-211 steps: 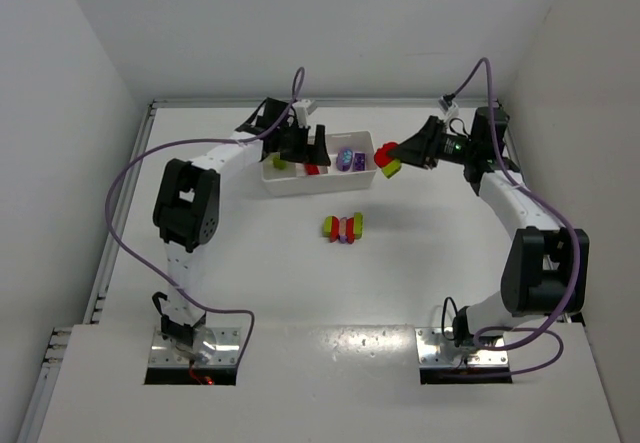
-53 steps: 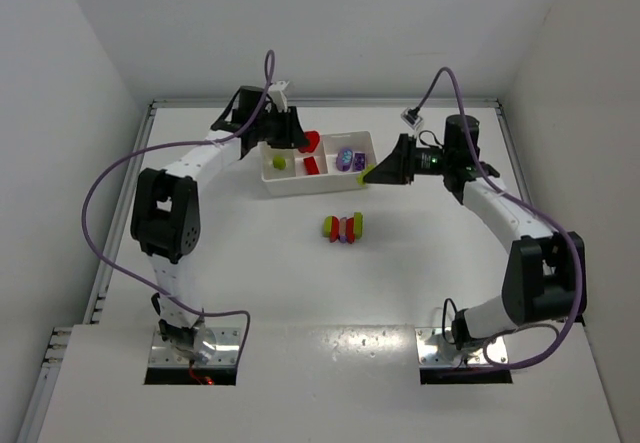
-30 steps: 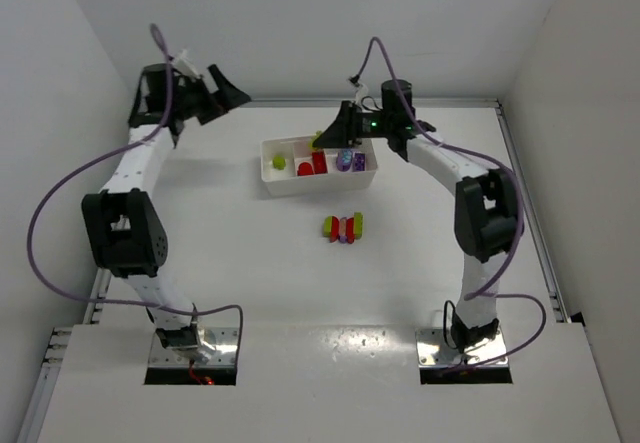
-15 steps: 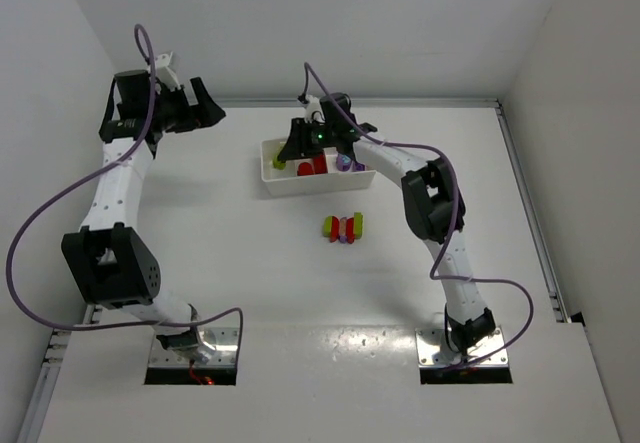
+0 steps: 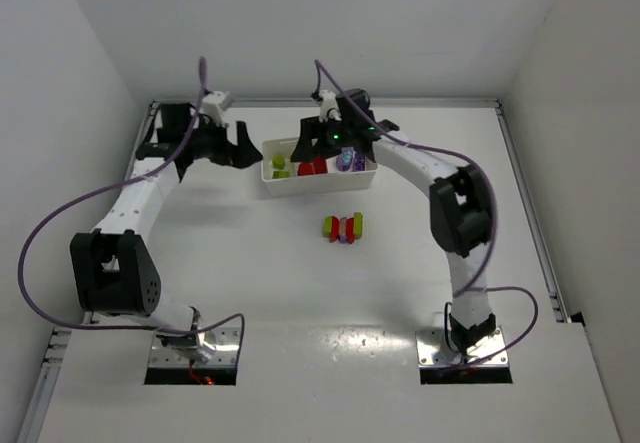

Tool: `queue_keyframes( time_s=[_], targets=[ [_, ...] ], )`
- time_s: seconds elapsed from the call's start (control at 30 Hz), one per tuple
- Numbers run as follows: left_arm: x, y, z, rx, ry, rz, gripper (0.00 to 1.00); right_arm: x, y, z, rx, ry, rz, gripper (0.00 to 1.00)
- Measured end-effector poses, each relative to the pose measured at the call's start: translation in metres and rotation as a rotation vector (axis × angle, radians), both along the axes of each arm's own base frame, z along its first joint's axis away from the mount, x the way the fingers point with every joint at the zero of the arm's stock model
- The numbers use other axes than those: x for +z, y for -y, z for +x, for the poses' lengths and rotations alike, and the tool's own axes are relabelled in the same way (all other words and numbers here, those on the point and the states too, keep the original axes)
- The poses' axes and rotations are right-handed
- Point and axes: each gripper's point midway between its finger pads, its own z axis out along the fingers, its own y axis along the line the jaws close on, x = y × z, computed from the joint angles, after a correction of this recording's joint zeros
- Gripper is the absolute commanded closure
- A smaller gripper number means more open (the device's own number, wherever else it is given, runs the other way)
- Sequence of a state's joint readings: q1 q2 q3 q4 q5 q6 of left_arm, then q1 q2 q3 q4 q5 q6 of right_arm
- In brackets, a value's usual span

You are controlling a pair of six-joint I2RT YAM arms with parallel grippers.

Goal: Sort the legos into containers by color

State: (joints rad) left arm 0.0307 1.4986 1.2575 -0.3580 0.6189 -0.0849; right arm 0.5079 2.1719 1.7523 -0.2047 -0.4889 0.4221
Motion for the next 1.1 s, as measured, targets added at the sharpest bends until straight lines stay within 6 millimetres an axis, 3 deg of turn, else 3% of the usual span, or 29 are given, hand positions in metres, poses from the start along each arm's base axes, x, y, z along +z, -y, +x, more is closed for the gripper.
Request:
queue_keyframes(
  time_s=[0.1,0.2,0.3,0.37,0.43,0.53,0.63,0.73,0.87,1.1],
  targets=[
    [-0.014,0.053,-0.029,-0.203,0.016,0.026,0.02,0.046,0.042,-0.011,-0.043,0.085,-0.013,0.28],
    [-0.03,0.112,-0.067,-0.445,0.054,0.077,0.02,0.09,0.1,-0.027,-0.119,0.197,-0.039,0.28],
    [-0.052,0.156,-0.108,-0.686,0.079,0.147,0.03,0.111,0.162,-0.047,-0.212,0.286,-0.099,0.28],
    [-0.071,0.175,-0.126,-0.815,0.086,0.195,0.03,0.108,0.193,-0.066,-0.257,0.301,-0.136,0.27],
    [-0.095,0.184,-0.135,-0.908,0.064,0.25,0.03,0.087,0.218,-0.089,-0.282,0.269,-0.191,0.27],
    [-0.129,0.19,-0.132,-1.001,0.024,0.334,0.03,0.052,0.249,-0.12,-0.316,0.181,-0.263,0.24],
    [-0.151,0.195,-0.119,-1.054,0.02,0.401,0.01,0.034,0.273,-0.139,-0.357,0.118,-0.304,0.23],
    [-0.158,0.2,-0.105,-1.08,0.051,0.448,0.01,0.035,0.288,-0.146,-0.397,0.11,-0.313,0.23],
    [-0.152,0.213,-0.096,-1.108,0.121,0.474,0.01,0.044,0.299,-0.15,-0.436,0.128,-0.311,0.23],
    [-0.162,0.228,-0.1,-1.16,0.15,0.5,0.01,0.044,0.315,-0.152,-0.483,0.109,-0.312,0.23]
  ],
)
